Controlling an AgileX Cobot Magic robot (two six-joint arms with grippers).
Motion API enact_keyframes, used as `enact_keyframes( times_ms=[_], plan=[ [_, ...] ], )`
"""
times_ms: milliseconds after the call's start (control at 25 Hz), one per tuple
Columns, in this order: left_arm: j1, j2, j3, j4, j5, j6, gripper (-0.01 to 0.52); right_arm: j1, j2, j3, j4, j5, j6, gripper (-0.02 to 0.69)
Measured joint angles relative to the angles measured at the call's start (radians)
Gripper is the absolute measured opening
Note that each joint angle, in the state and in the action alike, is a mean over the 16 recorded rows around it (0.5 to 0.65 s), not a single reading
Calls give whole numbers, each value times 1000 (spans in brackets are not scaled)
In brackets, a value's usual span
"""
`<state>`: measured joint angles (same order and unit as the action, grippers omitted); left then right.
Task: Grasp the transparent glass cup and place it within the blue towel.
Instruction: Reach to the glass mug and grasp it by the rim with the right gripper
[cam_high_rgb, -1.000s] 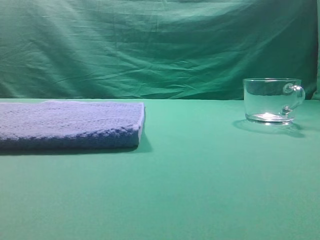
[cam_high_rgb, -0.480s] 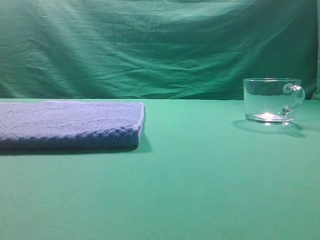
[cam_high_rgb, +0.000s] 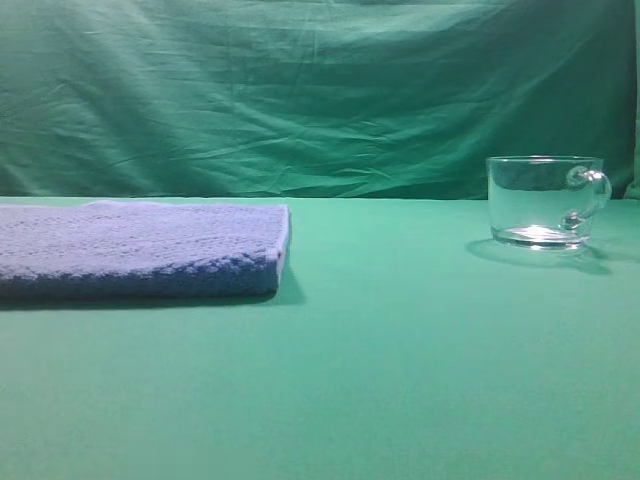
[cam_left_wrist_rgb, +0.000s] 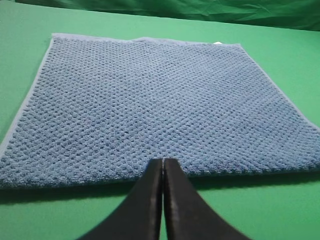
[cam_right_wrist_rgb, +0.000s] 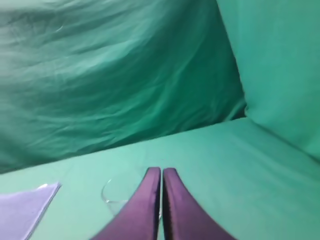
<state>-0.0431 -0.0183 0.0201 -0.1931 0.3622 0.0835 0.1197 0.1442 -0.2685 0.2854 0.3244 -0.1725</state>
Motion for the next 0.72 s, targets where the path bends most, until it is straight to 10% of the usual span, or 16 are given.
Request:
enact_keyframes(
  times_ms=[720],
  plan=[
    [0,0,0,0,0,0,0,26,789,-465,10,295,-56,12]
  ],
)
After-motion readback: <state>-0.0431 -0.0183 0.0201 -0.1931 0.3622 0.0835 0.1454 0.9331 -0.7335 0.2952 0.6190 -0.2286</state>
